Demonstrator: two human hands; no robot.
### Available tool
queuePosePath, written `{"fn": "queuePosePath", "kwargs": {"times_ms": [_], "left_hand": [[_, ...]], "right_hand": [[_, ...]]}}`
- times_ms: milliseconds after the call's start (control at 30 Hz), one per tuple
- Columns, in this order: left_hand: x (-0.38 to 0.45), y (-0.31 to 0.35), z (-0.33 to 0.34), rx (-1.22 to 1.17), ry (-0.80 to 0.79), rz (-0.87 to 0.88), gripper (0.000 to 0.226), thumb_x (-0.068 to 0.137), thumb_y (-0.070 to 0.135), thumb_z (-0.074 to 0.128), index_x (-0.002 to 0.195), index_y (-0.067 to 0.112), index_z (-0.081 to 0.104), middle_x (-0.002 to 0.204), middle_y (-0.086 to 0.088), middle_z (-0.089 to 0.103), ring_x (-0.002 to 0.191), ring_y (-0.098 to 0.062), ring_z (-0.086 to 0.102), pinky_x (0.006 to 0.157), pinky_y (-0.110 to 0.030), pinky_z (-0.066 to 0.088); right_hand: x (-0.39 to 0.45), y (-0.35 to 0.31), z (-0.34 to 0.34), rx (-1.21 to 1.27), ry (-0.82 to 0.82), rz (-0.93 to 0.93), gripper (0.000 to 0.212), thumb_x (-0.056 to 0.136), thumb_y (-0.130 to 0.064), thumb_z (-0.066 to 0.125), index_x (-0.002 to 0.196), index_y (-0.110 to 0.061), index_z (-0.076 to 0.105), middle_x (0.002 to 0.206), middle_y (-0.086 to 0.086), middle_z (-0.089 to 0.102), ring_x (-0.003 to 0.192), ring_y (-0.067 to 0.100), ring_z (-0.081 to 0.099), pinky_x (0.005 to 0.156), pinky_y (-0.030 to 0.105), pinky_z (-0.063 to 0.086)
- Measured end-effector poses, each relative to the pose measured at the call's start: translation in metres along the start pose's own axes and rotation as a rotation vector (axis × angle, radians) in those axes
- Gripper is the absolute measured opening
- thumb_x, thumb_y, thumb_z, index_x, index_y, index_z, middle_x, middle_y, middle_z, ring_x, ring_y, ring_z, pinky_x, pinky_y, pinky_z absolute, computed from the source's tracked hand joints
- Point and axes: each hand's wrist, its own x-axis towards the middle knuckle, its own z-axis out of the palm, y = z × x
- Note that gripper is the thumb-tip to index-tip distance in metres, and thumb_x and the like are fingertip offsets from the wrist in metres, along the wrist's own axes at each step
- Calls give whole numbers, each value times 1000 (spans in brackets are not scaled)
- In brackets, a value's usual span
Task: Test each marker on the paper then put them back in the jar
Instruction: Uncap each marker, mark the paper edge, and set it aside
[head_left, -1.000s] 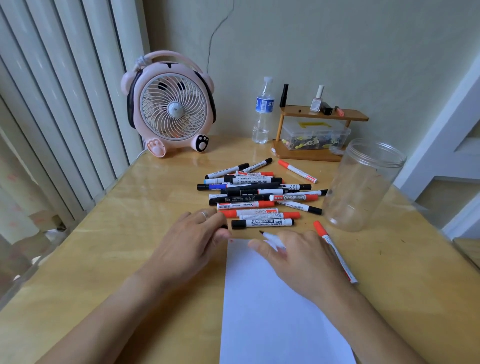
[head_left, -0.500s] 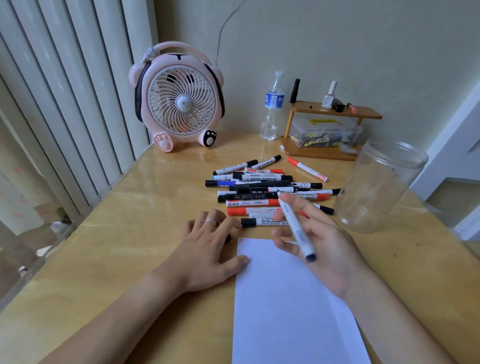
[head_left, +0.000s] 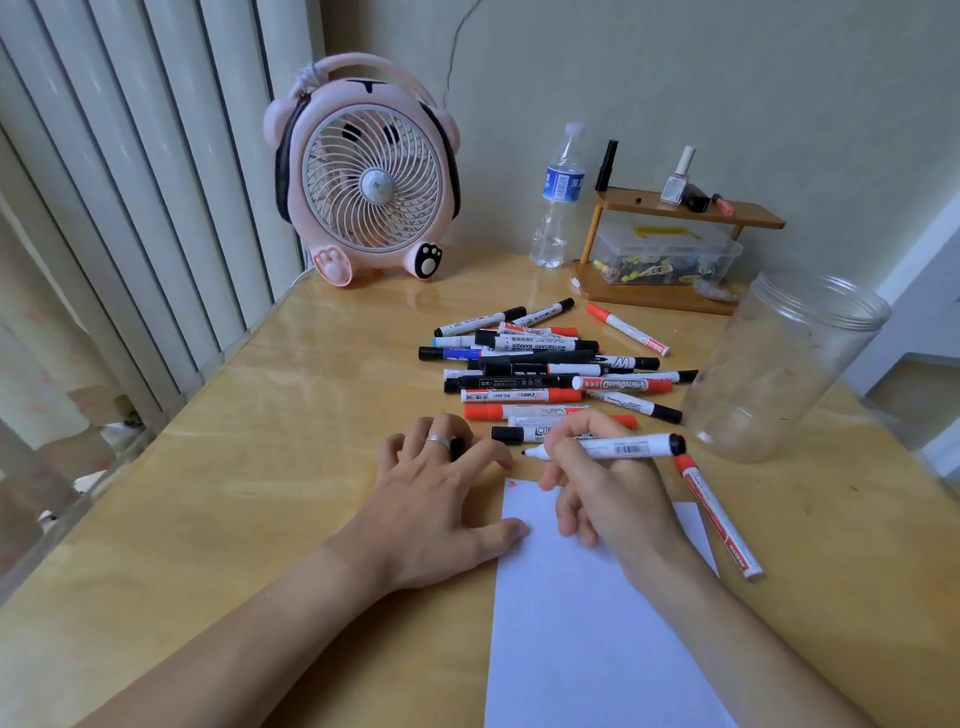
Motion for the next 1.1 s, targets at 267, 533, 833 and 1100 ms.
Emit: {"fn": "queuePosePath", "kwargs": {"times_ms": [267, 533, 833, 1100], "left_hand": [[2, -1, -3, -32, -45, -2, 61, 73, 81, 44, 124, 50, 36, 124, 13, 30, 125, -15, 27, 112, -43, 21], [3, -2, -7, -69, -66, -1, 57, 74, 79, 49, 123, 53, 37, 123, 12, 31, 121, -15, 27, 110, -43, 22], [4, -3, -7, -119, -66, 9, 50, 75, 78, 53, 116, 52, 43, 121, 14, 33, 119, -13, 30, 111, -44, 22], [3, -2, -7, -123, -57, 13, 48, 77, 74, 59, 116, 52, 44, 121, 13, 33, 119, -13, 29, 110, -42, 20]], "right_hand": [[-2, 8, 9, -107, 14, 46, 16, 95, -14, 61, 81, -10, 53, 59, 10, 62, 38, 22, 50, 40, 24, 34], [-1, 10, 13, -85, 24, 34, 17, 91, -8, 61, 77, -10, 53, 60, 15, 64, 41, 26, 54, 41, 28, 38], [1, 13, 11, -113, -1, 44, 15, 93, -10, 63, 80, -9, 55, 60, 14, 65, 42, 24, 53, 40, 28, 40], [1, 13, 12, -121, 19, 42, 15, 92, -10, 63, 79, -9, 56, 60, 15, 65, 41, 24, 54, 40, 28, 40]]}}
